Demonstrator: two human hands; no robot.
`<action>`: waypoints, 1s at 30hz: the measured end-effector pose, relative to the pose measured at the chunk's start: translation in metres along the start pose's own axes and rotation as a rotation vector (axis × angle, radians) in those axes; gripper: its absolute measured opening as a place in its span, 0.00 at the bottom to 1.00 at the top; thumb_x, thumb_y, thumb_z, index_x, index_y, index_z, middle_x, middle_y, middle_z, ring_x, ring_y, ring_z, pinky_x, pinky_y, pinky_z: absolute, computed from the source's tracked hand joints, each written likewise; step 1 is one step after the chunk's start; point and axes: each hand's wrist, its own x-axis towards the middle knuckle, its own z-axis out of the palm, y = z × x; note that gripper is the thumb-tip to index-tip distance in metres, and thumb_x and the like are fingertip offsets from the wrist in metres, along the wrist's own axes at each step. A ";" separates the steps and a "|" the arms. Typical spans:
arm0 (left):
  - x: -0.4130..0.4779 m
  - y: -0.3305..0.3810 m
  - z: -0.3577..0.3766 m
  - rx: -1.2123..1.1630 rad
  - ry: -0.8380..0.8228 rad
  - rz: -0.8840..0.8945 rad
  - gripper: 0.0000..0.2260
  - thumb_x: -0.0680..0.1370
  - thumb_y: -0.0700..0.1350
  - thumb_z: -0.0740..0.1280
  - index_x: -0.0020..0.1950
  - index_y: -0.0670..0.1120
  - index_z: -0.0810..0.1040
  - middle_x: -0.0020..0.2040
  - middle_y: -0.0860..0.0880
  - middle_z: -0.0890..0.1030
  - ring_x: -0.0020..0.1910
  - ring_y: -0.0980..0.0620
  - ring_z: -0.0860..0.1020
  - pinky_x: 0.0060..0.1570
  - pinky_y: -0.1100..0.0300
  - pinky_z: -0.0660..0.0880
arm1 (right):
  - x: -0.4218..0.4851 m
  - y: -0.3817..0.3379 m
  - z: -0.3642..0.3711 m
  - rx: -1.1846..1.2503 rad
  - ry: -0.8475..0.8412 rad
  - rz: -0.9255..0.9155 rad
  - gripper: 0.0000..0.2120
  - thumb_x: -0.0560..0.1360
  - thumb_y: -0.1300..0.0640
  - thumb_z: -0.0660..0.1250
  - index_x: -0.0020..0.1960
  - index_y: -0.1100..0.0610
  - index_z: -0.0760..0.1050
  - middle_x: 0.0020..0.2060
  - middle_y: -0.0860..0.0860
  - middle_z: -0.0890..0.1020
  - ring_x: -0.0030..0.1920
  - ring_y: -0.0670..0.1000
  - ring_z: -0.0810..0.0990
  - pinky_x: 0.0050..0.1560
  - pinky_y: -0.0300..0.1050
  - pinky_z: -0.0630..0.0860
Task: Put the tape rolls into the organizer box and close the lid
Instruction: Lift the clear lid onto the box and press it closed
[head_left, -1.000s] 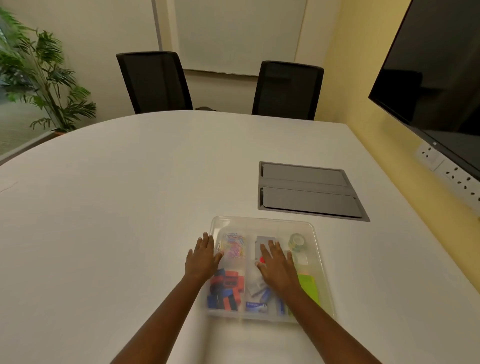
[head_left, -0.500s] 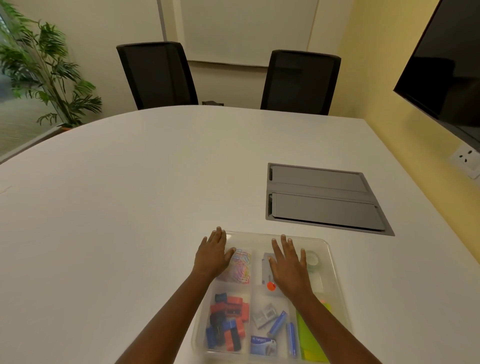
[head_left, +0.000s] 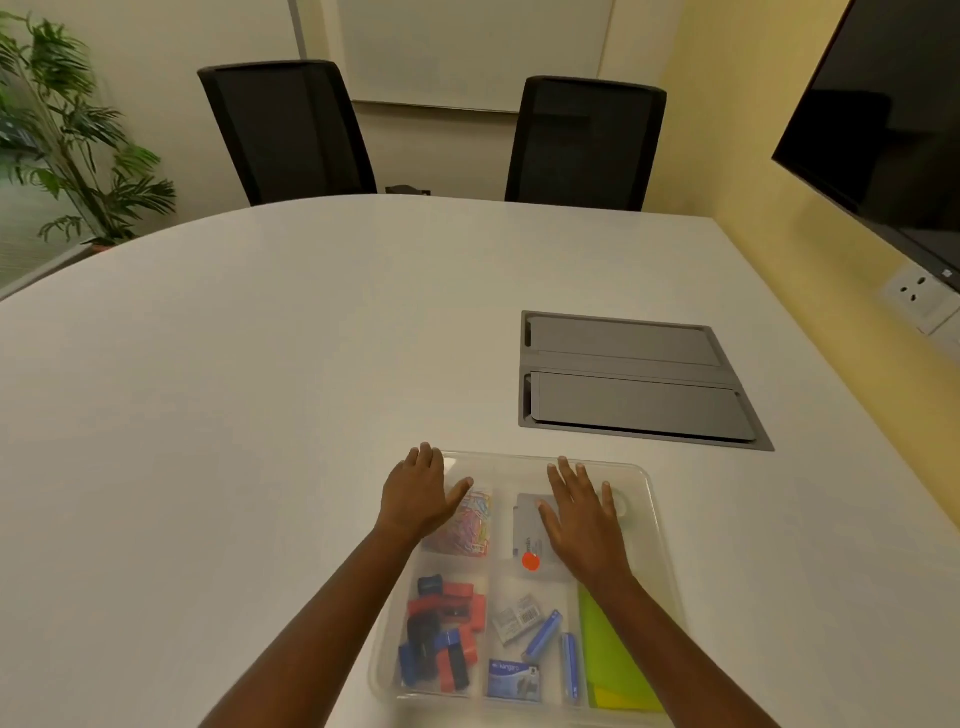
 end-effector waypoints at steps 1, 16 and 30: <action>-0.001 0.003 0.004 0.032 -0.010 -0.003 0.31 0.78 0.60 0.51 0.73 0.40 0.55 0.76 0.40 0.57 0.74 0.43 0.59 0.71 0.50 0.61 | 0.000 0.006 -0.001 -0.005 0.005 0.015 0.31 0.77 0.38 0.34 0.76 0.52 0.45 0.77 0.51 0.48 0.77 0.52 0.47 0.76 0.56 0.45; 0.010 0.079 0.040 0.019 -0.038 0.212 0.29 0.79 0.58 0.48 0.75 0.49 0.41 0.78 0.45 0.42 0.77 0.46 0.43 0.75 0.49 0.43 | -0.002 0.065 -0.007 0.118 0.084 0.195 0.28 0.80 0.46 0.49 0.76 0.55 0.45 0.77 0.55 0.50 0.77 0.55 0.47 0.76 0.51 0.51; 0.008 0.078 0.049 0.010 0.001 0.204 0.28 0.79 0.57 0.47 0.75 0.49 0.40 0.78 0.46 0.41 0.77 0.47 0.42 0.75 0.49 0.42 | 0.004 0.075 -0.012 0.290 0.034 0.169 0.29 0.81 0.50 0.53 0.75 0.59 0.45 0.77 0.56 0.48 0.77 0.53 0.46 0.76 0.47 0.51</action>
